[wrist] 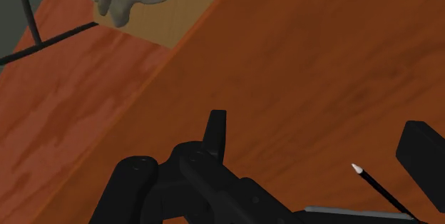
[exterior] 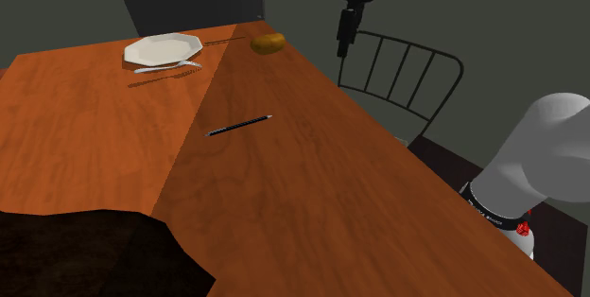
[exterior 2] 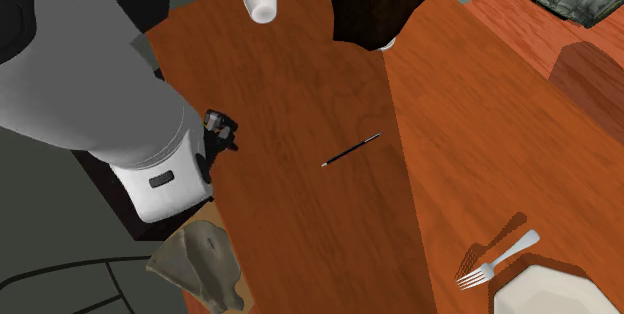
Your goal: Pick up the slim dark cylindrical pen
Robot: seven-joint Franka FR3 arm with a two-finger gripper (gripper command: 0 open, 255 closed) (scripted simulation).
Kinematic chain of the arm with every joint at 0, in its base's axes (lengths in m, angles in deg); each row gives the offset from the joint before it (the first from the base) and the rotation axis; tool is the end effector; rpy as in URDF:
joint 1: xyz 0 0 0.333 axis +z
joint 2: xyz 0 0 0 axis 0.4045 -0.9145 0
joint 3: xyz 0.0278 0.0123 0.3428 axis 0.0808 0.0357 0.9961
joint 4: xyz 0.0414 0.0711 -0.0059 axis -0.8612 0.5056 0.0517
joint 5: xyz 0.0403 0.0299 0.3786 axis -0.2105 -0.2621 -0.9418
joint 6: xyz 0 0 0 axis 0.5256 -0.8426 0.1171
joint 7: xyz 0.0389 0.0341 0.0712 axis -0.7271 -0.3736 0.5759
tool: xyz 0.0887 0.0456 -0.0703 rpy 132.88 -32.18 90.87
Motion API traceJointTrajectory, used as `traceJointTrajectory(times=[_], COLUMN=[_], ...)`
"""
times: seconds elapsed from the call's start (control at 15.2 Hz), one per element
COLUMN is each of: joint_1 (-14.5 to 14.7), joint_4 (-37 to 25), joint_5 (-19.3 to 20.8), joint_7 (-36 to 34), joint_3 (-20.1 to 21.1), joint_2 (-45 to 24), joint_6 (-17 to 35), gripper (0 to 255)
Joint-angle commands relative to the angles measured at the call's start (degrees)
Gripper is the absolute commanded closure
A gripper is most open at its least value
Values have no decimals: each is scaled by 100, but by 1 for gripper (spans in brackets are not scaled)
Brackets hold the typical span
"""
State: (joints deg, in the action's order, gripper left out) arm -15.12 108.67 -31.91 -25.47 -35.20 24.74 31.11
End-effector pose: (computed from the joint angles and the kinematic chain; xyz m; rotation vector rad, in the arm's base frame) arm 0.4247 0.0752 0.5504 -3.0304 -0.6528 0.0005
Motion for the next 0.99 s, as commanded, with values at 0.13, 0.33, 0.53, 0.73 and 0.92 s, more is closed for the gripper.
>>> traceJointTrajectory(times=[0.13,0.33,0.53,0.73,0.92], joint_1=[207,350,491,635,790], joint_4=[-424,-785,-1175,-1593,-2038], joint_5=[9,47,112,208,332], joint_7=[245,409,558,692,814], joint_3=[179,320,466,612,753], joint_2=[-691,-1207,-1717,-2221,-2722], joint_6=[319,507,658,773,853], gripper=[0,0,0,0,0])
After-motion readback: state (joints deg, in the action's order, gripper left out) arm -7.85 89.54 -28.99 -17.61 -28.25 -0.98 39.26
